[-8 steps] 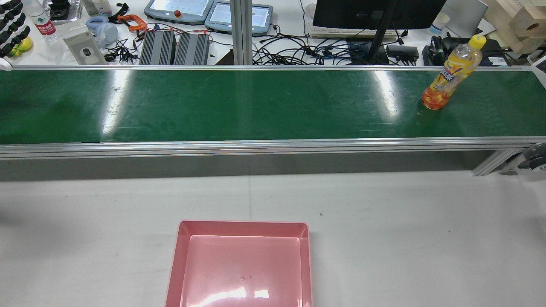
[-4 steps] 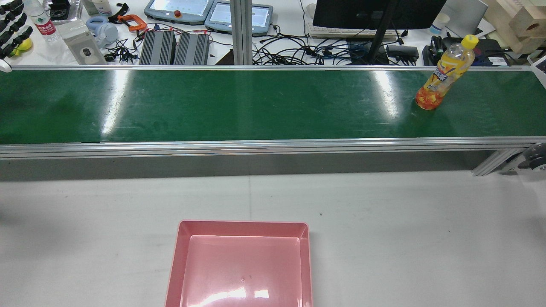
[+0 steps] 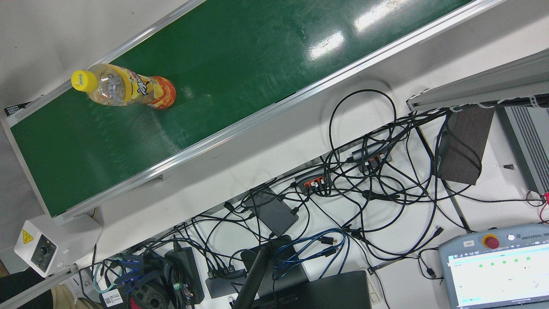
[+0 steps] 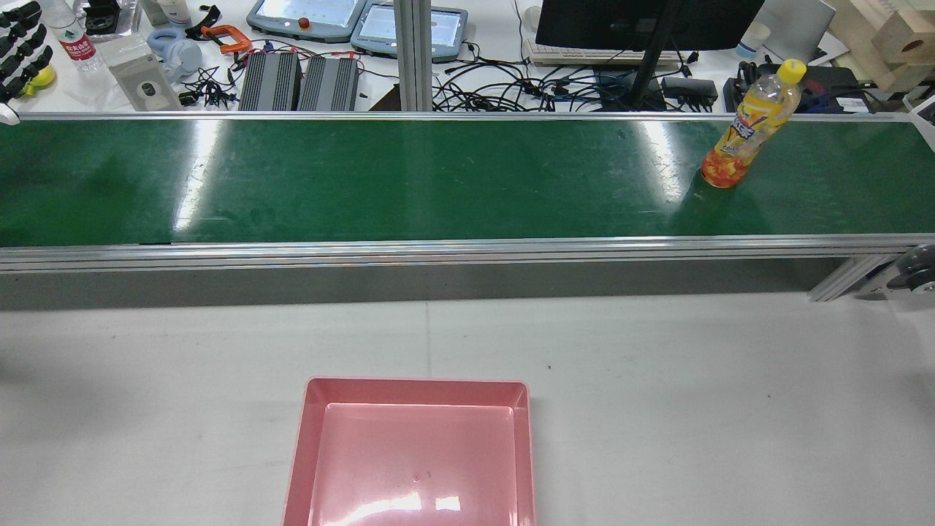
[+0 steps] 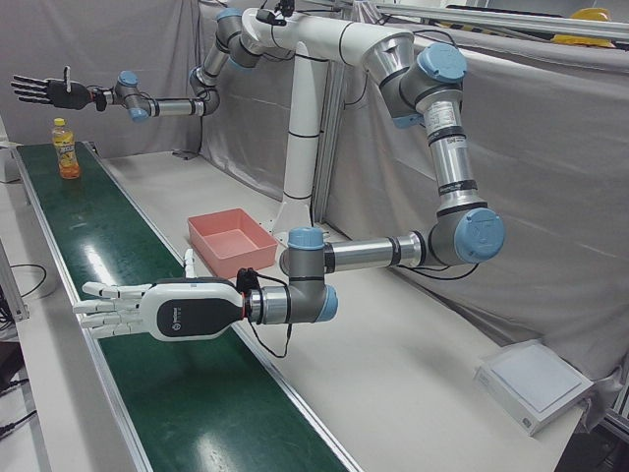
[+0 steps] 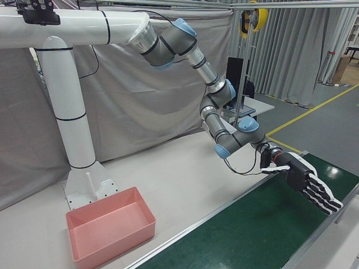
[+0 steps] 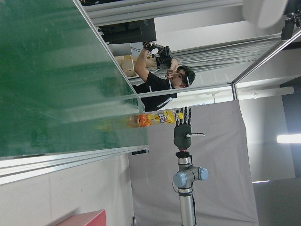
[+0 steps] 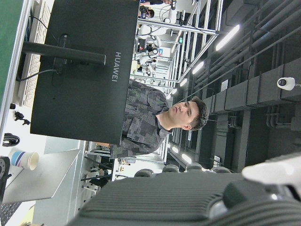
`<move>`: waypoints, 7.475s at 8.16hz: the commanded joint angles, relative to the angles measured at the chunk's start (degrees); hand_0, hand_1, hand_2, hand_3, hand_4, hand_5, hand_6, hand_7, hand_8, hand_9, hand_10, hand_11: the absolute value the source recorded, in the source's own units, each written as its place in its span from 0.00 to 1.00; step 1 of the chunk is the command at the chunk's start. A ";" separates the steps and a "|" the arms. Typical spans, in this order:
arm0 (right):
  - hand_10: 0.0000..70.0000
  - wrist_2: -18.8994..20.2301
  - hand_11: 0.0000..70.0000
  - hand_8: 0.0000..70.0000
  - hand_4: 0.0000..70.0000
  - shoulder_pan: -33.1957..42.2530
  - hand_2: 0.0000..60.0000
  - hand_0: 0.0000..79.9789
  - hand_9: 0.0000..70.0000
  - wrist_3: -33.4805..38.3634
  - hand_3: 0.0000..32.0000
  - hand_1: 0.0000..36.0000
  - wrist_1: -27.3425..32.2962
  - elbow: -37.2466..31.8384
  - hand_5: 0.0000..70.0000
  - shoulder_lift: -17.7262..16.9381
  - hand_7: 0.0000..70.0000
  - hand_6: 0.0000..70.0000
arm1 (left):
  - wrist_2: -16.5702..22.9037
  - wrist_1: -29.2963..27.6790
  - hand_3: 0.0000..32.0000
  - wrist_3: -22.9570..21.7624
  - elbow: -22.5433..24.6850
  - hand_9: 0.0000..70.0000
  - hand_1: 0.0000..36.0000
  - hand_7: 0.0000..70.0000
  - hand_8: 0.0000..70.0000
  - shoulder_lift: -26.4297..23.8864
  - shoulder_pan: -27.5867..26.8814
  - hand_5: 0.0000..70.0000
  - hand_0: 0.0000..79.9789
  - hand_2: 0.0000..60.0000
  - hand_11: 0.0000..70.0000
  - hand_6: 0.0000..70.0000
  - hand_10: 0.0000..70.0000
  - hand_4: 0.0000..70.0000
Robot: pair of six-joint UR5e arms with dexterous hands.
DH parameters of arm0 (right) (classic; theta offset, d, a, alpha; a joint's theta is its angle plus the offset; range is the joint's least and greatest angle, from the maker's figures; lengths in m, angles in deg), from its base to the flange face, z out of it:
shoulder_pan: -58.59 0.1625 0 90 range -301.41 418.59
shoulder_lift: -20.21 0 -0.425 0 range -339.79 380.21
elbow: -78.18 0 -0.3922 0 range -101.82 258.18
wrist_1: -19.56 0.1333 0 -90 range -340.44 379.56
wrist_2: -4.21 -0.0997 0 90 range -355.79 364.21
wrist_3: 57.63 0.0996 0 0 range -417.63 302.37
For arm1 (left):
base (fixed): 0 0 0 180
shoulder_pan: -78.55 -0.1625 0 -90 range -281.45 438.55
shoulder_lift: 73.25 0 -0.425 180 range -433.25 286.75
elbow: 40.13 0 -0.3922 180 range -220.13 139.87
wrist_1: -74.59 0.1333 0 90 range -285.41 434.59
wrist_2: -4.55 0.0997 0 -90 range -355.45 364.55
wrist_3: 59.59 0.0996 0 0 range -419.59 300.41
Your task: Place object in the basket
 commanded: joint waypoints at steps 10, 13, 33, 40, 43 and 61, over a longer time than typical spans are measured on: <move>0.00 0.00 0.00 0.00 0.00 0.00 0.00 0.00 0.00 0.00 0.00 0.00 -0.04 0.00 0.00 -0.02 0.00 0.00 | 0.09 -0.10 0.00 -0.58 0.29 0.00 0.33 0.01 0.00 -0.01 0.26 0.09 0.80 0.00 0.01 0.00 0.00 0.00; 0.00 0.00 0.00 0.00 0.00 0.00 0.00 0.00 0.00 0.00 0.00 0.00 -0.04 0.00 0.00 -0.02 0.00 0.00 | 0.09 -0.10 0.00 -0.67 0.56 0.00 0.33 0.01 0.00 -0.01 0.26 0.11 0.80 0.00 0.02 0.00 0.00 0.00; 0.00 0.00 0.00 0.00 0.00 0.00 0.00 0.00 0.00 0.00 0.00 0.00 -0.04 -0.09 0.00 0.06 0.00 0.00 | 0.09 -0.10 0.00 -0.49 0.73 0.00 0.34 0.01 0.00 -0.09 0.18 0.14 0.82 0.00 0.03 0.00 0.00 0.00; 0.00 0.00 0.00 0.00 0.00 0.00 0.00 0.00 0.00 0.00 0.00 0.00 0.04 -0.09 0.00 0.06 0.00 0.00 | 0.09 -0.10 0.00 -0.32 0.82 0.00 0.35 0.01 0.00 -0.09 0.09 0.14 0.83 0.00 0.02 0.00 0.00 0.00; 0.00 0.00 0.00 0.00 0.00 0.00 0.00 0.00 0.00 0.00 0.00 0.00 0.04 -0.09 0.00 0.06 0.00 0.00 | 0.09 -0.10 0.00 -0.40 0.73 0.00 0.35 0.01 0.00 -0.18 0.09 0.15 0.83 0.00 0.02 0.00 0.00 0.00; 0.00 0.00 0.00 0.00 0.00 0.00 0.00 0.00 0.00 0.00 0.00 0.00 0.04 -0.09 0.00 0.06 0.00 0.00 | 0.18 1.04 0.00 -0.31 0.82 0.00 0.35 0.01 0.00 -0.27 0.09 0.16 0.84 0.00 0.03 0.00 0.00 0.00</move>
